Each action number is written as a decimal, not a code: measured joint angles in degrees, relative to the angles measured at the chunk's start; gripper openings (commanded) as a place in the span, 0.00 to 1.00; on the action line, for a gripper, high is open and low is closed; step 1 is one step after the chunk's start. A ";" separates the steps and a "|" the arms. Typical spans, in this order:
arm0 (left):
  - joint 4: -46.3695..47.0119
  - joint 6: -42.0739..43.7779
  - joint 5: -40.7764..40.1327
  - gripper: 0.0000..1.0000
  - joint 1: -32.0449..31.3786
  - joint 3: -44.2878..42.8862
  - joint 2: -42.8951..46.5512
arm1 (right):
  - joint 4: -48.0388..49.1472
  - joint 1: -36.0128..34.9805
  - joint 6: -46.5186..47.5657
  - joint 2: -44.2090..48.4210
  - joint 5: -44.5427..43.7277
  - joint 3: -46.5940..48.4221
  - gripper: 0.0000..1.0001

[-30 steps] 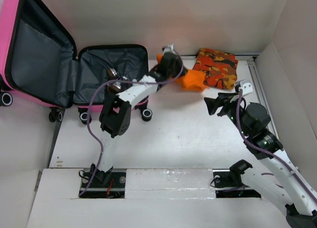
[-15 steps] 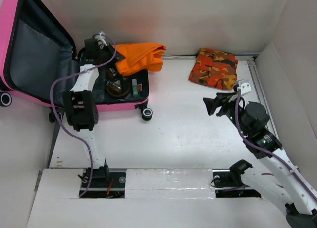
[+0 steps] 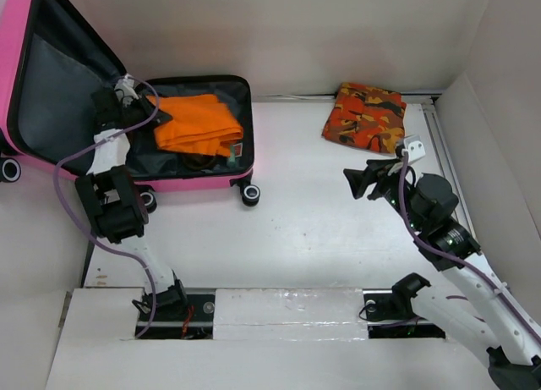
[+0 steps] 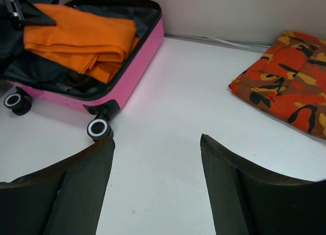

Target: Pack the luggage

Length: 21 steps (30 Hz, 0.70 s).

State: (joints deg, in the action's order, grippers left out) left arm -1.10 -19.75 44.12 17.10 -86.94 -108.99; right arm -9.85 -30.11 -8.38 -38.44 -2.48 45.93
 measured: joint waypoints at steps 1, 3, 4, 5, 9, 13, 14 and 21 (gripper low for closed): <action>-1.46 1.29 -1.09 0.00 1.01 -1.51 0.00 | -0.02 0.02 0.00 0.11 0.02 0.00 0.74; -4.11 3.54 -3.50 0.00 1.95 -3.61 -0.02 | 0.02 0.02 0.00 0.42 0.02 0.00 0.74; -5.31 4.50 -4.94 0.00 2.19 -4.57 -0.02 | -0.04 0.00 0.00 0.68 0.09 -0.02 0.74; -5.99 5.22 -6.21 0.00 2.23 -5.16 -0.02 | -0.02 0.00 0.00 1.05 0.07 -0.02 0.74; -7.69 6.91 -10.21 0.09 1.86 -5.20 -0.02 | 0.02 0.00 0.00 2.34 0.07 -0.02 0.74; -7.39 6.10 -16.61 0.54 1.62 -2.43 0.22 | 0.02 0.02 0.00 2.58 0.07 -0.02 0.76; -7.10 5.31 -18.84 0.61 1.70 -0.83 0.74 | 0.04 0.02 0.00 2.40 0.07 -0.02 0.77; -7.39 -4.42 -33.03 0.80 1.55 10.67 11.91 | -0.02 0.02 -0.04 0.76 0.15 -0.02 0.81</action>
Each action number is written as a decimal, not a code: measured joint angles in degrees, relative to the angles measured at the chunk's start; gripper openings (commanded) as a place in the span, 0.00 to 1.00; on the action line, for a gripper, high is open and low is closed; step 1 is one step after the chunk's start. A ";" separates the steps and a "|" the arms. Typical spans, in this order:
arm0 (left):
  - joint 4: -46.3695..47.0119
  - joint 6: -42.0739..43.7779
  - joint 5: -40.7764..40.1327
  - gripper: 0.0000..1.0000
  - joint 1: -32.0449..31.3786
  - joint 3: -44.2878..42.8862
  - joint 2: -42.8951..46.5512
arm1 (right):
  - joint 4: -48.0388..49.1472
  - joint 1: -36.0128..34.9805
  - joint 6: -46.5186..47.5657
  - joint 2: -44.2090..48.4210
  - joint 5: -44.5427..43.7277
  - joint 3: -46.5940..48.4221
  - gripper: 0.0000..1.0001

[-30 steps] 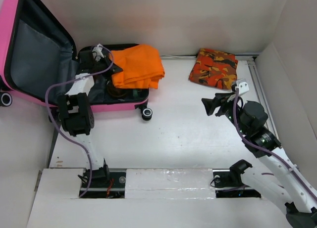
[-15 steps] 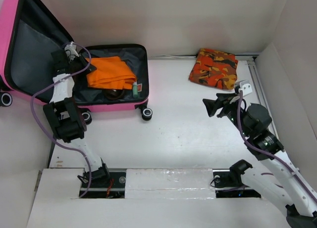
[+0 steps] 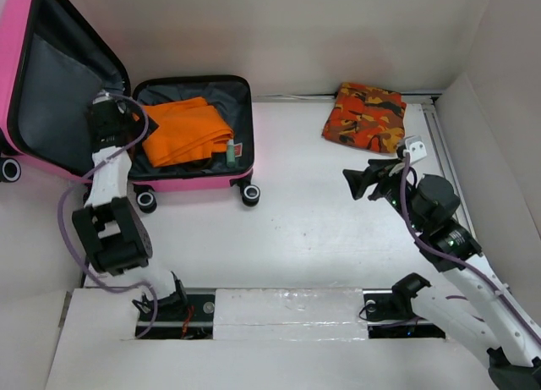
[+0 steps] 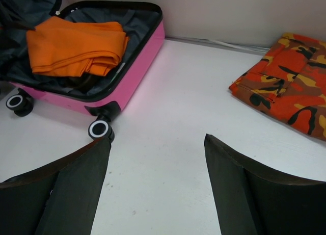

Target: Pack the luggage

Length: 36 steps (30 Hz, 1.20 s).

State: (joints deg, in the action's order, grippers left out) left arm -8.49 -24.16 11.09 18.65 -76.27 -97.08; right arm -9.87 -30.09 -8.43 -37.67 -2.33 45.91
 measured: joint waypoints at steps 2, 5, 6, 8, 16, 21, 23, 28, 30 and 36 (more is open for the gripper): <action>0.28 -1.64 -3.80 0.80 -2.12 1.07 6.71 | 0.04 0.00 0.02 -0.09 -0.02 0.00 0.81; 3.78 -3.04 -9.11 0.83 -8.90 1.05 14.62 | 0.02 0.00 0.02 0.04 -0.26 -0.02 0.77; 4.90 -3.30 -10.43 0.83 -12.11 0.81 16.41 | 0.02 -0.02 0.02 0.20 -0.44 -0.02 0.76; 6.88 -4.00 -13.07 0.83 -21.55 -1.46 17.77 | -0.13 0.00 0.00 0.72 -1.27 -0.02 0.62; 12.50 -10.29 -15.65 0.85 -53.81 -22.77 -9.40 | -5.01 -0.02 -0.50 7.10 -8.35 3.50 0.52; 10.34 -16.52 -17.88 0.85 -64.26 -36.20 -34.62 | -5.16 0.00 -0.57 8.74 -10.93 7.56 0.66; 10.01 -20.00 -18.01 0.82 -66.20 -38.71 -41.94 | -5.27 -0.02 -0.52 8.26 -10.95 7.65 0.66; 11.58 -27.26 -19.76 0.65 -65.68 -48.19 -49.94 | -5.62 0.00 -0.55 5.01 -10.69 7.43 0.66; 11.89 -29.24 -20.22 0.64 -64.41 -52.35 -52.04 | -5.53 -0.02 -0.55 4.17 -10.47 6.91 0.66; 13.18 -36.35 -20.15 0.53 -60.06 -55.58 -57.99 | -5.49 -0.02 -0.44 3.34 -9.66 5.62 0.67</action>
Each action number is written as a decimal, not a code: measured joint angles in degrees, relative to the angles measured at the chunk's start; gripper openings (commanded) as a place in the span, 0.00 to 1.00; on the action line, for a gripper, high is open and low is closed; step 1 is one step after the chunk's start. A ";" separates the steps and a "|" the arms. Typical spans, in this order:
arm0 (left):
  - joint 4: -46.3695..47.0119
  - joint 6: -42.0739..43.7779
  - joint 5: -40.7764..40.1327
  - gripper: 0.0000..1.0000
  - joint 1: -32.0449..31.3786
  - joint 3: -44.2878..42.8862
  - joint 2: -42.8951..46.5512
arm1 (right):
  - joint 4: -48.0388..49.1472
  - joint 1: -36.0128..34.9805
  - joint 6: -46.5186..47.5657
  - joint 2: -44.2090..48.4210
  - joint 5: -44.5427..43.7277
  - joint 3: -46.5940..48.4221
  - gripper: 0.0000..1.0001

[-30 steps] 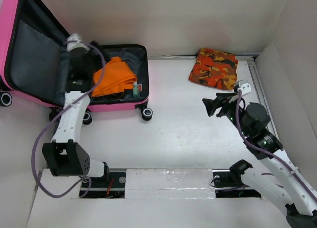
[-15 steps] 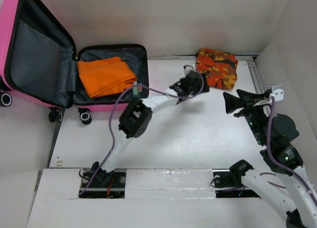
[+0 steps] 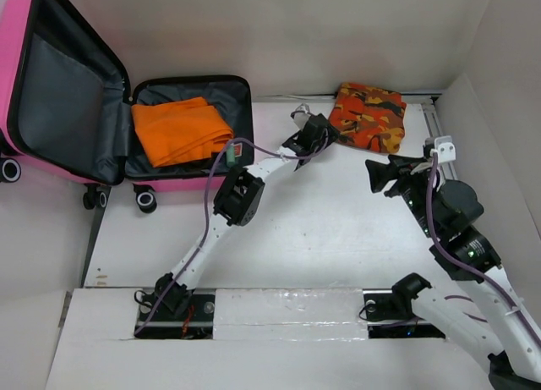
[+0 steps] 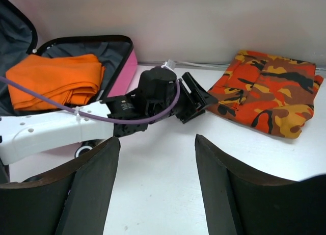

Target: Pack the luggage

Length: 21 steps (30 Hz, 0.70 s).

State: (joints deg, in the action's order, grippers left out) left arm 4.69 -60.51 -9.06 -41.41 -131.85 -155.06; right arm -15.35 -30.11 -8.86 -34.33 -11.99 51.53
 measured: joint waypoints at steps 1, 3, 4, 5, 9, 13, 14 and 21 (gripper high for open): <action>1.11 -0.90 0.44 0.53 0.74 -1.18 -0.98 | 0.07 0.02 0.02 -0.17 0.02 0.00 0.67; 0.26 -1.73 0.63 0.52 1.60 -2.93 -1.79 | 0.37 0.00 0.02 -0.35 0.17 0.00 0.67; -0.35 -2.03 0.68 0.52 1.84 -3.76 -2.25 | 0.42 0.00 0.02 -0.39 0.28 0.00 0.67; -0.70 -2.32 0.81 0.52 2.01 -4.46 -2.64 | 0.42 0.02 0.02 -0.42 0.39 0.00 0.67; -1.73 -3.65 1.05 0.45 2.03 -5.99 -3.48 | 0.52 0.00 0.02 -0.48 1.05 0.00 0.67; -2.51 -5.22 1.55 0.24 2.25 -8.11 -4.92 | 0.55 0.00 0.02 0.57 2.34 0.00 0.67; -2.58 -5.77 1.68 0.17 2.34 -8.35 -5.29 | 0.52 0.00 0.04 0.85 2.62 0.00 0.67; -0.07 -8.52 4.52 0.00 3.50 -7.19 -6.32 | 0.85 0.02 0.04 4.13 3.56 0.00 0.67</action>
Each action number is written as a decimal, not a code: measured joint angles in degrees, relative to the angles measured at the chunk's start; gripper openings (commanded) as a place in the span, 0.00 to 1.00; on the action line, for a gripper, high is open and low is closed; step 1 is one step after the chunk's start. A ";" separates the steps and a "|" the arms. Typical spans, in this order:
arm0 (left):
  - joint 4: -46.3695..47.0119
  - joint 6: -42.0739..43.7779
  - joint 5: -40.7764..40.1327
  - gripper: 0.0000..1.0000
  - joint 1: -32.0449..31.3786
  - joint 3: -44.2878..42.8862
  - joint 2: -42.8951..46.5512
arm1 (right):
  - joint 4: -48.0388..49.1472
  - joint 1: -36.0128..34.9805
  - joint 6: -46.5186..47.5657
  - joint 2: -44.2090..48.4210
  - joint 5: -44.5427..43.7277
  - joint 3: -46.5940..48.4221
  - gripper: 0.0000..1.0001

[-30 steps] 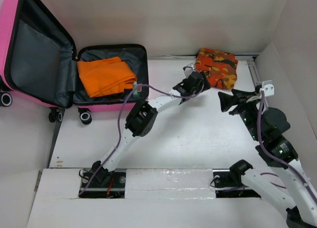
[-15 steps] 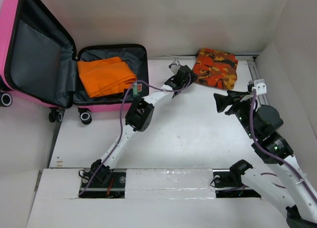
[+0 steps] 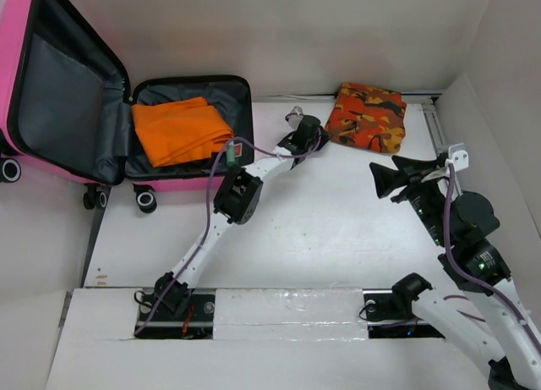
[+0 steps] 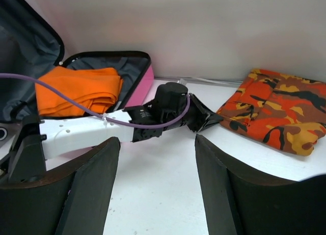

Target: Pack the luggage

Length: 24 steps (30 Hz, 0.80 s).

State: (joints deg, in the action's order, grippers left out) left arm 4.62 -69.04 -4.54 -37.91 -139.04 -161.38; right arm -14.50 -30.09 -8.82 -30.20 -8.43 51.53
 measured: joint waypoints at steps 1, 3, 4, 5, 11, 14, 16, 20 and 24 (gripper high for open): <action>1.31 -0.02 0.79 0.00 0.22 1.14 0.28 | 0.00 -0.02 0.00 0.04 0.11 0.00 0.67; 5.22 0.98 2.01 0.00 0.66 6.34 2.40 | 0.07 -0.02 -0.02 -0.28 0.39 -0.02 0.67; 6.95 2.21 2.21 0.00 0.90 10.08 4.50 | 0.44 -0.02 -0.02 -0.61 0.57 -0.28 0.67; 8.04 3.78 2.16 0.00 1.09 14.49 7.15 | 0.94 0.00 0.00 -1.05 0.81 -0.66 0.67; 9.18 15.41 -2.60 0.00 3.19 41.88 26.49 | 2.78 -0.02 -0.22 -5.62 3.13 -1.68 0.67; 7.06 21.07 -5.77 0.28 4.17 45.48 31.01 | 4.00 -0.02 -0.68 -7.48 4.46 -2.29 0.67; 5.77 24.39 -7.89 0.59 4.24 45.68 32.50 | 4.76 -0.02 -1.03 -8.33 5.33 -2.64 0.67; 5.18 27.78 -11.04 0.71 1.77 46.90 35.50 | 5.64 -0.02 -1.49 -9.75 6.16 -2.75 0.68; 6.23 26.73 -11.96 0.69 -2.69 52.54 39.17 | 6.05 -0.02 -1.55 -9.90 6.16 -2.75 0.68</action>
State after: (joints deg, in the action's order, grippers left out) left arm 10.85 -42.30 -16.49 -40.60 -86.50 -122.21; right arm -8.45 -30.11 -10.37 -40.10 -2.26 48.77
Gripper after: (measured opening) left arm 0.710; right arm 0.678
